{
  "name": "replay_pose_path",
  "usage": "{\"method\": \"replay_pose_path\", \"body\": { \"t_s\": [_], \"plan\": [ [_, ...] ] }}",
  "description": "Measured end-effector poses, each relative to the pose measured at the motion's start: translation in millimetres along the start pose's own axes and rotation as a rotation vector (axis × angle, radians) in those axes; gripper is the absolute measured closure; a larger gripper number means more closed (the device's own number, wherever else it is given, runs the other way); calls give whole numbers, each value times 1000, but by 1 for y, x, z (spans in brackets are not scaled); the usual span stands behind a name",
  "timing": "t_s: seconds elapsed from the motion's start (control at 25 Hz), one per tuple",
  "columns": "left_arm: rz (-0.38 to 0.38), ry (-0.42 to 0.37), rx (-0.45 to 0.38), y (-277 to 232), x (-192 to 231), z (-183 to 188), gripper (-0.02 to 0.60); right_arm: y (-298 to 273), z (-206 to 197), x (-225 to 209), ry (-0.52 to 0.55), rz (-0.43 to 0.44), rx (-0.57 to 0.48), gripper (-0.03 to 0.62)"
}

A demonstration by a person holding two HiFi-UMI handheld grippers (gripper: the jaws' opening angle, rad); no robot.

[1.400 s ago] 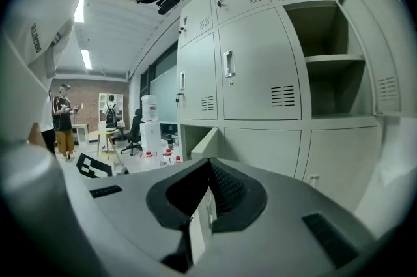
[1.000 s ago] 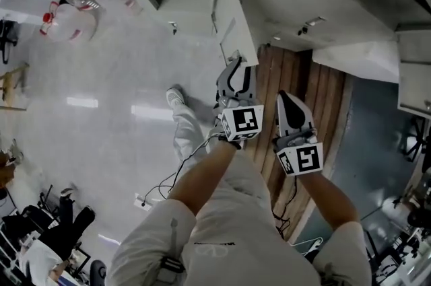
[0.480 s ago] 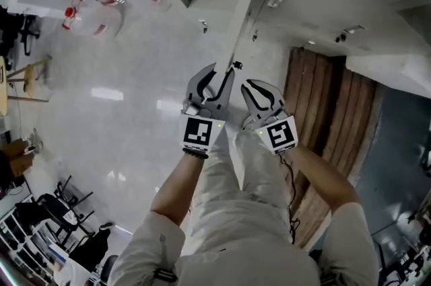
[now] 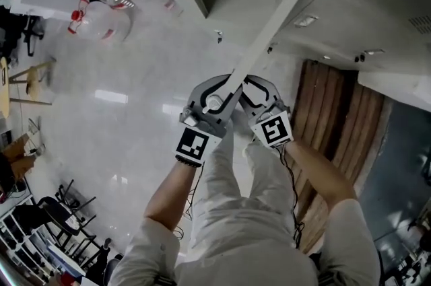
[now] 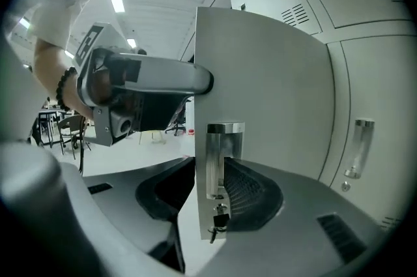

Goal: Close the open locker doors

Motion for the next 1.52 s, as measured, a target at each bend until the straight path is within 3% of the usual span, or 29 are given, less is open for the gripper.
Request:
{"method": "replay_pose_path", "body": {
  "t_s": [0.16, 0.4, 0.48, 0.56, 0.64, 0.76, 0.92, 1.12, 1.32, 1.52],
  "plan": [
    [-69, -63, 7, 1, 24, 2, 483, -27, 6, -1, 33, 22, 4, 461],
    [-113, -109, -5, 14, 69, 7, 466, -68, 16, -4, -17, 6, -24, 476],
    [-49, -54, -8, 30, 88, -6, 443, -83, 20, -10, -11, 13, -14, 479],
    [48, 32, 45, 43, 106, -33, 458, -100, 24, -15, -16, 9, -12, 482],
    [104, 31, 128, 43, 118, -61, 488, -116, 30, -22, -22, -3, -14, 487],
    [187, 16, 187, 22, 131, -91, 488, -140, 36, -37, -20, -40, -12, 507],
    [316, 61, 160, -16, 157, -104, 489, -163, 38, -63, -40, -135, -23, 571],
    [339, 91, 89, -55, 183, -90, 537, -176, 42, -93, -91, -247, -15, 583],
    [337, 85, 59, -87, 200, -76, 555, -181, 39, -100, -84, -267, 14, 583],
    [350, 69, 86, -113, 209, -69, 558, -173, 39, -104, -86, -297, 25, 583]
  ]
}}
Point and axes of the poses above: the fingertips, and each gripper's own axes: y backward along the fingers, x to its left, z out of its top, the point moved 10 cm from there along y, backward along the fingers, and after that the axes turned 6 degrees about y, right-handed, at the moved point
